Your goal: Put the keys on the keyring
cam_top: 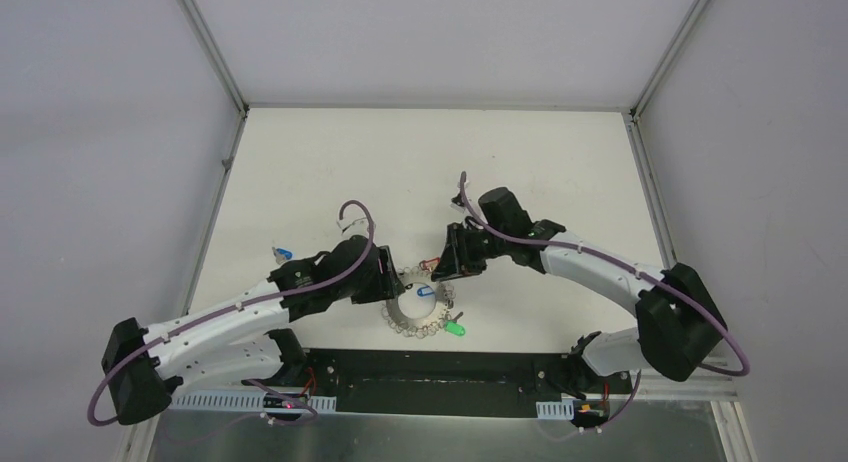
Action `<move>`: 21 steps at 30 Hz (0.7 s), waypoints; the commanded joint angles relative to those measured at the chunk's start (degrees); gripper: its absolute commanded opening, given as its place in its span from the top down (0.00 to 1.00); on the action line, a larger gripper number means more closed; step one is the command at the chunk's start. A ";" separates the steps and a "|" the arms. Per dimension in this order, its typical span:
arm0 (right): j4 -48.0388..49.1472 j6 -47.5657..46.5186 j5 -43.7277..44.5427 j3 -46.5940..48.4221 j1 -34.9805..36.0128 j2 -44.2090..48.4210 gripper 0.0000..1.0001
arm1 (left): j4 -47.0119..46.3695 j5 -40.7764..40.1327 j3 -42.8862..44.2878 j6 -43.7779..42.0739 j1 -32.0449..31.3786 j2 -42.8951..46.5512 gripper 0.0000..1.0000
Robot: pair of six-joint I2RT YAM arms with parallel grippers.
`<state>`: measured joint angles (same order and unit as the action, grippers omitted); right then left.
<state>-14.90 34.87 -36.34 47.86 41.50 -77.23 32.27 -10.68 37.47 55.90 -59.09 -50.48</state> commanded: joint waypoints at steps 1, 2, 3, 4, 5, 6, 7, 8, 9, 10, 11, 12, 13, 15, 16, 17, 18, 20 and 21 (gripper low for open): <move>-0.03 -0.35 0.22 0.73 1.38 -4.76 0.64 | 0.74 15.71 -1.97 -4.44 9.80 -4.08 0.45; -0.04 -0.60 0.59 1.07 2.18 -5.97 0.63 | -0.08 17.50 -2.30 -5.48 11.85 -5.12 0.44; 0.02 -0.87 1.16 1.59 3.19 -7.27 0.61 | -0.61 19.51 -2.70 -6.71 13.78 -6.05 0.44; 0.02 -1.22 1.85 2.27 4.29 -8.49 0.60 | -1.06 21.21 -3.13 -7.72 15.94 -6.95 0.44; 0.04 -1.51 2.53 3.17 5.58 -10.06 0.60 | -1.15 22.85 -3.45 -8.67 17.97 -7.72 0.44; 0.16 -1.70 3.01 4.24 6.85 -11.68 0.60 | -1.17 24.33 -3.66 -9.81 19.84 -8.39 0.44; 0.29 -1.96 3.45 5.58 8.14 -13.43 0.61 | -1.09 25.53 -3.85 -10.87 21.59 -8.81 0.44; 0.22 -2.18 3.95 7.05 9.39 -15.17 0.61 | -0.93 26.67 -4.15 -11.82 23.15 -8.92 0.44; 0.24 -2.40 4.61 8.98 10.59 -16.73 0.62 | -0.87 27.99 -4.59 -12.46 24.81 -8.78 0.43; 0.23 -2.51 5.10 10.55 11.70 -18.39 0.64 | -0.86 28.87 -5.15 -12.85 26.41 -8.39 0.43; 0.29 -2.69 5.69 11.99 12.63 -20.43 0.65 | -0.74 29.77 -5.88 -13.03 28.03 -7.61 0.44; 0.37 -2.70 6.33 13.27 13.55 -21.70 0.66 | -0.64 30.74 -6.57 -13.14 29.76 -6.62 0.44; 0.51 -2.78 7.02 14.50 14.25 -23.07 0.67 | -0.47 31.60 -7.27 -13.12 31.29 -4.94 0.44; 1.02 -2.73 7.93 16.38 15.33 -25.36 0.69 | 0.43 32.22 -8.55 -12.56 34.01 -1.35 0.44; 1.08 -2.59 8.41 17.16 15.71 -26.37 0.73 | 1.22 31.77 -8.95 -11.98 35.02 0.70 0.43; 1.08 -2.39 9.09 17.78 15.98 -27.05 0.74 | 2.20 30.91 -8.93 -11.02 35.32 2.92 0.44; 1.14 -2.25 9.84 18.14 16.18 -27.64 0.75 | 3.25 29.59 -8.72 -10.28 35.38 4.99 0.44; 1.48 -2.12 11.03 18.44 16.50 -28.49 0.75 | 4.70 27.60 -8.33 -8.49 35.44 9.22 0.43; 1.57 -2.09 11.52 18.49 16.59 -28.85 0.75 | 4.95 27.07 -8.36 -7.45 35.45 11.03 0.44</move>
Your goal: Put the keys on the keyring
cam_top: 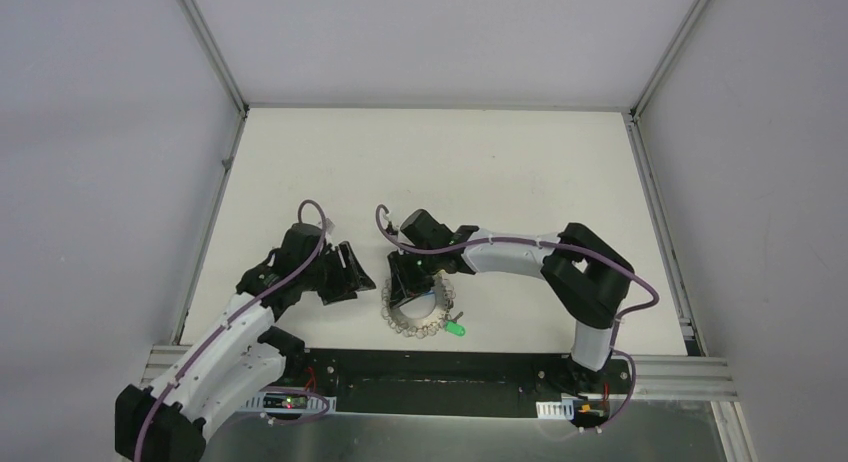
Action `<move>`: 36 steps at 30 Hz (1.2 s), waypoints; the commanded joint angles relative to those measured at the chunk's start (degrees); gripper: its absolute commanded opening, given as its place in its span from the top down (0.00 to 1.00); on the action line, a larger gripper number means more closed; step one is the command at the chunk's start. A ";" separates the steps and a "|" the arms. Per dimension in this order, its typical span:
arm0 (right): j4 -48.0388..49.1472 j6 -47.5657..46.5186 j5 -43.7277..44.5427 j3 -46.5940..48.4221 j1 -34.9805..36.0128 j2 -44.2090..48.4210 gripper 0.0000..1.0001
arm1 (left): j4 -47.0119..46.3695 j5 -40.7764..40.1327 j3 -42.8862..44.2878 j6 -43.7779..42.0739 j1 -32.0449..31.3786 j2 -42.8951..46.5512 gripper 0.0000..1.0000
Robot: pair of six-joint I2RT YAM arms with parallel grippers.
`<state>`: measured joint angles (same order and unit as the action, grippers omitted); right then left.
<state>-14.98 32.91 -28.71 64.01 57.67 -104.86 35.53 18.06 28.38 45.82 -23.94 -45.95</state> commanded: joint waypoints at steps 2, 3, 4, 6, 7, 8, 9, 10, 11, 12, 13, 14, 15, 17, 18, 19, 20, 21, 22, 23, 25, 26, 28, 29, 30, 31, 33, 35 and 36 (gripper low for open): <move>2.12 0.03 4.32 2.51 0.45 -1.91 0.75 | 1.77 -2.36 0.64 4.46 0.27 9.65 0.43; 2.30 0.11 4.50 2.57 0.51 -2.24 0.75 | 1.76 -2.59 0.63 5.06 0.25 10.75 0.44; 2.65 0.20 4.80 2.61 0.51 -2.48 0.75 | 1.82 -2.73 0.70 5.26 0.25 11.59 0.44; 3.50 0.45 5.14 2.46 0.51 -2.98 0.75 | 2.00 -2.57 0.86 5.33 0.30 12.10 0.44; 4.10 0.61 4.92 2.37 0.51 -3.30 0.74 | 2.19 -2.35 0.95 5.25 0.29 11.95 0.44; 4.62 0.66 4.63 2.35 0.51 -3.51 0.74 | 2.31 -1.97 1.04 5.04 0.30 11.63 0.44; 5.24 0.89 4.22 2.35 0.56 -3.78 0.73 | 2.38 -1.60 1.10 4.76 0.30 11.13 0.44; 5.56 1.05 3.97 2.42 0.52 -4.19 0.73 | 2.50 -1.21 1.14 4.53 0.24 10.49 0.44; 5.88 1.10 3.64 2.52 0.51 -4.41 0.72 | 2.56 -0.76 1.23 4.31 0.29 9.97 0.44; 6.07 1.18 3.46 2.65 0.51 -4.62 0.72 | 2.55 -0.41 1.24 4.11 0.21 9.26 0.44; 6.20 1.26 3.36 2.72 0.51 -4.80 0.72 | 2.53 -0.06 1.24 3.97 0.26 8.68 0.44; 6.14 1.21 3.36 2.78 0.56 -4.78 0.72 | 2.59 0.14 1.17 3.82 0.22 8.02 0.44; 6.20 1.20 3.50 2.79 0.53 -4.65 0.72 | 2.56 0.33 1.15 3.75 0.27 7.73 0.44; 6.07 1.11 4.09 2.65 0.53 -4.21 0.72 | 2.57 0.43 1.00 3.46 0.22 7.50 0.44; 6.04 0.92 4.36 2.55 0.59 -3.76 0.72 | 2.61 0.40 0.86 3.35 0.26 7.54 0.44; 5.97 0.68 4.80 2.45 0.60 -3.37 0.72 | 2.60 0.37 0.68 3.36 0.29 7.62 0.44; 5.71 0.36 5.33 2.33 0.72 -2.88 0.72 | 2.61 0.29 0.52 3.31 0.30 7.75 0.44; 5.42 0.04 5.93 2.41 0.77 -2.39 0.71 | 2.62 0.20 0.34 3.29 0.30 7.88 0.44; 5.24 -0.40 6.49 2.40 0.90 -1.96 0.71 | 2.67 0.06 0.09 3.27 0.25 8.03 0.44; 5.03 -0.74 7.08 2.49 1.07 -1.53 0.69 | 2.68 0.04 -0.09 3.31 0.28 8.16 0.44; 4.50 -1.50 7.91 3.02 1.51 -1.46 0.66 | 2.66 -0.04 -0.54 3.44 0.22 8.31 0.45; 4.26 -1.67 8.10 3.47 1.64 -1.69 0.65 | 2.70 -0.11 -0.79 3.50 0.26 8.30 0.45; 3.75 -1.75 7.74 4.42 1.79 -2.54 0.66 | 2.64 -0.23 -1.24 3.78 0.28 8.25 0.47; 3.55 -1.71 7.46 4.84 1.82 -3.00 0.66 | 2.67 -0.30 -1.49 3.86 0.27 8.18 0.49; 3.27 -1.85 7.30 5.20 1.96 -3.33 0.67 | 2.69 -0.39 -1.81 3.90 0.22 8.05 0.50; 3.14 -1.82 7.41 5.27 2.05 -3.41 0.68 | 2.70 -0.40 -2.10 4.00 0.24 7.95 0.51; 3.02 -1.79 7.67 5.06 2.17 -3.06 0.69 | 2.43 -0.23 -2.92 4.04 0.26 7.82 0.52; 2.95 -1.81 8.06 4.68 2.14 -2.33 0.69 | 1.56 0.62 -4.01 3.62 0.21 7.48 0.51; 2.94 -1.86 8.24 4.48 2.19 -2.10 0.69 | 1.23 1.06 -4.56 3.54 0.21 7.26 0.50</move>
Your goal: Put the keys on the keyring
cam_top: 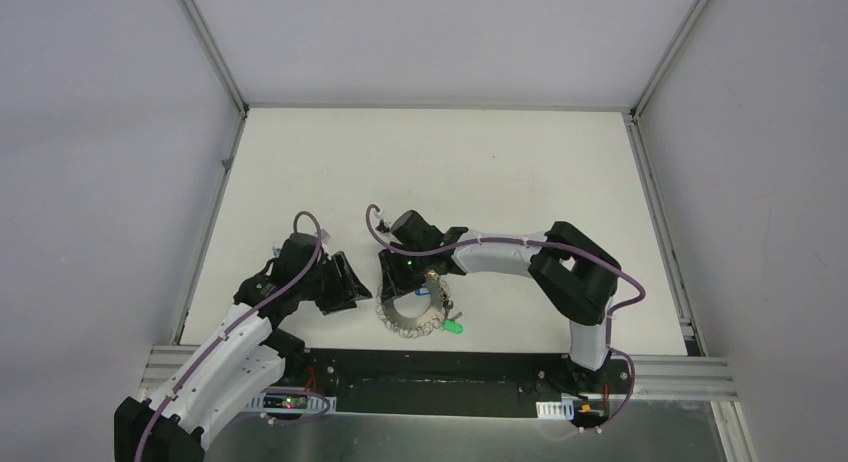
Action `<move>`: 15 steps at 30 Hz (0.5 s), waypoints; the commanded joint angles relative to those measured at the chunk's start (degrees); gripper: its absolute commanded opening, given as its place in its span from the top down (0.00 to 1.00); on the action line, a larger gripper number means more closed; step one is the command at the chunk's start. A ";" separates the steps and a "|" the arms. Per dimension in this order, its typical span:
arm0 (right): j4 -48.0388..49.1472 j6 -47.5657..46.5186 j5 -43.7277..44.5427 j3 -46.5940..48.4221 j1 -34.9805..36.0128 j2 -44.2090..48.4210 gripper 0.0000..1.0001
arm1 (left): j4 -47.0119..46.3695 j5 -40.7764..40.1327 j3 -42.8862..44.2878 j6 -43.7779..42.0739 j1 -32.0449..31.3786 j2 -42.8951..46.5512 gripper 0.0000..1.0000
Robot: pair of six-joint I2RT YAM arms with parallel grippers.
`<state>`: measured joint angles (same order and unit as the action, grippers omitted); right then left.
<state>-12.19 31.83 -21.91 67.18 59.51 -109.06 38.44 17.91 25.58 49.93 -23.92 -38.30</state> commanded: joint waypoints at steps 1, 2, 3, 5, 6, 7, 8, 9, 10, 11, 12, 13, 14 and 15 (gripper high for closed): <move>0.07 -0.73 1.62 1.17 0.34 2.36 0.69 | -2.09 1.53 -2.55 -0.64 0.19 -0.57 0.50; 0.06 -0.71 1.75 1.05 0.35 2.51 0.69 | -2.66 1.91 -3.17 -0.58 0.19 -0.74 0.49; 0.10 -0.65 1.78 1.07 0.35 2.56 0.69 | -3.45 2.22 -3.85 -0.50 0.19 -0.89 0.49; 0.14 -0.70 1.57 1.39 0.35 2.31 0.69 | -5.21 2.67 -5.30 0.30 0.19 -1.14 0.50; 0.13 -0.72 1.46 1.65 0.35 2.03 0.69 | -6.20 2.85 -6.08 0.78 0.19 -1.09 0.50; 0.14 -0.64 1.36 1.93 0.35 1.60 0.69 | -7.17 3.10 -6.80 1.26 0.19 -1.07 0.51; 0.28 -0.72 1.13 2.16 0.35 1.17 0.70 | -7.98 3.16 -7.43 1.63 0.19 -0.96 0.52; 0.40 -0.77 0.97 2.37 0.33 0.80 0.70 | -8.69 3.19 -7.99 1.93 0.19 -0.86 0.53; 0.59 -0.70 0.79 2.48 0.28 0.37 0.70 | -9.31 3.14 -8.46 2.12 0.19 -0.77 0.55; 0.66 -0.66 0.59 2.64 0.30 0.08 0.70 | -9.87 3.03 -8.91 2.27 0.19 -0.66 0.56; 0.80 -0.64 0.39 2.69 0.31 -0.19 0.70 | -10.34 2.90 -9.34 2.35 0.19 -0.56 0.57; 1.32 -0.61 0.24 2.69 0.27 -0.32 0.71 | -10.71 2.73 -9.71 2.38 0.19 -0.51 0.58; 1.63 -0.58 0.16 2.65 0.26 -0.35 0.71 | -11.06 2.60 -10.08 2.45 0.13 -0.43 0.59; 1.81 -0.55 0.12 2.71 0.26 -0.41 0.71 | -11.31 2.30 -10.29 2.49 0.18 -0.30 0.59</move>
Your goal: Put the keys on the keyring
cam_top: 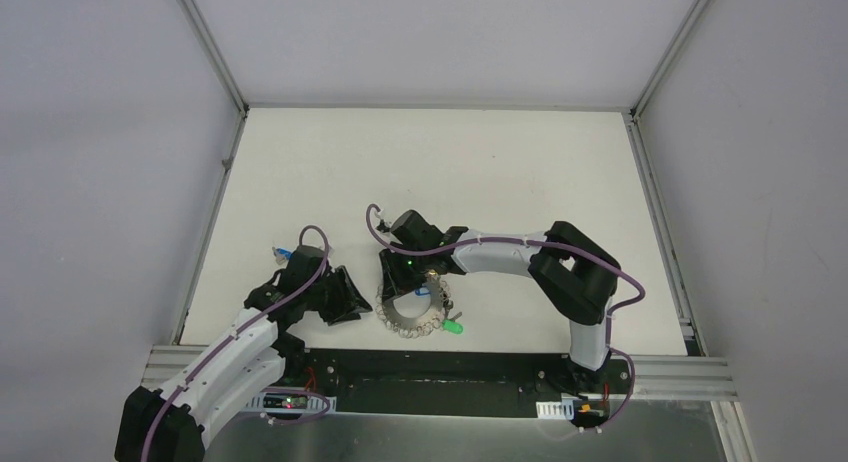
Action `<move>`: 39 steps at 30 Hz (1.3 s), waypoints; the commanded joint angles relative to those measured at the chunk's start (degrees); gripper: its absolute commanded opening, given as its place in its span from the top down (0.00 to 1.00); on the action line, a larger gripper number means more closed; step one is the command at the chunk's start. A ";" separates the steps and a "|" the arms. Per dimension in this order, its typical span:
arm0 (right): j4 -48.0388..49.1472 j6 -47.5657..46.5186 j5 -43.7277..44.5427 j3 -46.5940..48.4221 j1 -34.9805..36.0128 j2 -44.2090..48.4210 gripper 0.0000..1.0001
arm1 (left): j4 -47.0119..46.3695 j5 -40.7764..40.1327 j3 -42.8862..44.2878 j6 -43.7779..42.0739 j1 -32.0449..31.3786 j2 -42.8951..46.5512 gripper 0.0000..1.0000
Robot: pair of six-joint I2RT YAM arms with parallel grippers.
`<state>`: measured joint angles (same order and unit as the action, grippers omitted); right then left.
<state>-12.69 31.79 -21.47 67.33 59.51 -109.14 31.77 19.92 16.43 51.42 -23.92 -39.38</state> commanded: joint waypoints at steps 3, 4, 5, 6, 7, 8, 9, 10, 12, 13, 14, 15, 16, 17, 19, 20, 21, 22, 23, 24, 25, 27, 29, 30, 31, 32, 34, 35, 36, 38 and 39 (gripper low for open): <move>2.69 -0.66 -0.28 2.97 0.30 -0.74 0.71 | -5.43 -0.54 -1.82 0.95 0.19 0.93 0.60; 2.75 -0.63 -0.38 3.24 0.20 -1.01 0.71 | -5.71 -0.78 -2.02 0.91 0.19 1.01 0.60; 2.71 -0.62 -0.47 3.49 0.18 -1.37 0.71 | -5.96 -1.06 -2.14 0.96 0.19 0.96 0.60; 2.75 -0.59 -0.56 3.77 0.16 -1.81 0.72 | -6.28 -1.24 -2.33 0.84 0.19 0.94 0.61; 2.76 -0.65 -0.66 3.95 0.10 -2.26 0.72 | -6.79 -1.40 -2.48 0.85 0.17 0.90 0.63; 2.82 -0.60 -0.75 4.20 0.09 -2.70 0.72 | -7.42 -1.50 -2.70 0.90 0.19 0.77 0.65; 2.83 -0.52 -0.76 4.35 0.08 -3.09 0.72 | -7.93 -1.60 -2.84 0.96 0.19 0.68 0.67; 2.81 -0.59 -0.76 4.45 0.08 -3.49 0.72 | -8.37 -1.91 -2.94 0.96 0.19 0.50 0.68; 2.72 -0.69 -0.55 4.55 0.08 -3.95 0.73 | -9.35 -2.37 -3.11 0.96 0.17 -0.20 0.71; 2.56 -0.80 -0.34 4.56 0.08 -4.04 0.73 | -9.89 -2.57 -3.23 1.01 0.19 -0.64 0.72; 2.44 -0.97 -0.20 4.56 0.13 -4.06 0.73 | -10.54 -2.60 -3.26 1.22 0.19 -1.24 0.72; 2.33 -1.08 -0.08 4.50 0.13 -3.96 0.73 | -11.38 -2.46 -3.31 1.43 0.19 -1.83 0.73; 2.32 -1.11 0.02 4.48 0.09 -3.86 0.74 | -12.25 -2.33 -3.53 1.54 0.19 -2.62 0.76; 2.30 -1.13 0.03 4.38 0.09 -3.80 0.74 | -13.15 -2.20 -3.64 1.61 0.19 -3.41 0.77; 2.32 -1.16 -0.20 4.34 0.09 -3.81 0.75 | -14.63 -1.96 -3.76 1.85 0.19 -5.09 0.80; 2.32 -1.12 -0.50 4.38 0.09 -3.83 0.76 | -15.33 -1.80 -3.78 1.95 0.15 -5.92 0.81; 2.37 -1.04 -0.69 4.38 0.08 -3.87 0.76 | -16.18 -1.38 -3.90 1.93 0.19 -6.87 0.81; 2.40 -1.03 -0.82 4.33 0.08 -3.85 0.76 | -17.13 -0.97 -3.98 1.93 0.19 -7.62 0.82; 2.38 -1.01 -0.92 4.19 0.10 -3.80 0.76 | -18.38 -0.17 -4.16 1.87 0.19 -8.43 0.82; 2.46 -0.95 -1.06 4.17 0.09 -3.85 0.77 | -19.38 0.40 -4.32 1.66 0.19 -9.01 0.81; 2.55 -0.90 -1.22 4.01 0.09 -3.76 0.77 | -19.86 0.68 -4.31 1.48 0.19 -9.24 0.80; 3.08 -0.71 -1.57 3.67 0.09 -3.72 0.78 | -20.55 0.88 -4.59 1.32 0.19 -9.17 0.77; 3.61 -0.44 -2.09 3.30 -0.06 -3.83 0.80 | -22.30 1.67 -5.38 1.52 0.19 -8.44 0.76; 3.83 -0.34 -2.30 3.21 -0.13 -3.88 0.81 | -23.36 2.02 -5.95 1.84 0.19 -7.91 0.76; 3.87 -0.33 -2.42 3.12 -0.17 -3.85 0.82 | -24.07 2.35 -6.38 2.19 0.19 -7.31 0.76; 3.97 -0.32 -2.50 3.08 -0.24 -3.81 0.83 | -24.65 2.60 -6.83 2.48 0.19 -6.54 0.77; 4.12 -0.31 -2.52 2.78 -0.38 -3.52 0.85 | -24.91 2.73 -7.37 2.72 0.19 -5.01 0.77; 4.29 -0.17 -2.59 2.65 -0.56 -3.47 0.86 | -24.92 2.79 -7.64 2.72 0.19 -4.37 0.78; 4.45 -0.13 -2.80 2.49 -0.72 -3.30 0.88 | -24.87 2.88 -7.92 2.84 0.19 -3.84 0.79; 5.07 0.15 -3.64 1.97 -0.99 -3.06 0.91 | -24.91 3.08 -8.60 3.10 0.18 -2.78 0.80; 5.51 0.30 -4.14 1.75 -1.05 -2.94 0.91 | -24.89 3.15 -8.87 3.26 0.18 -2.47 0.81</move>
<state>-10.61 31.62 -23.46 69.80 58.87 -112.57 9.34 21.80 8.97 53.69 -23.92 -43.59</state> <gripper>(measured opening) 0.103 0.203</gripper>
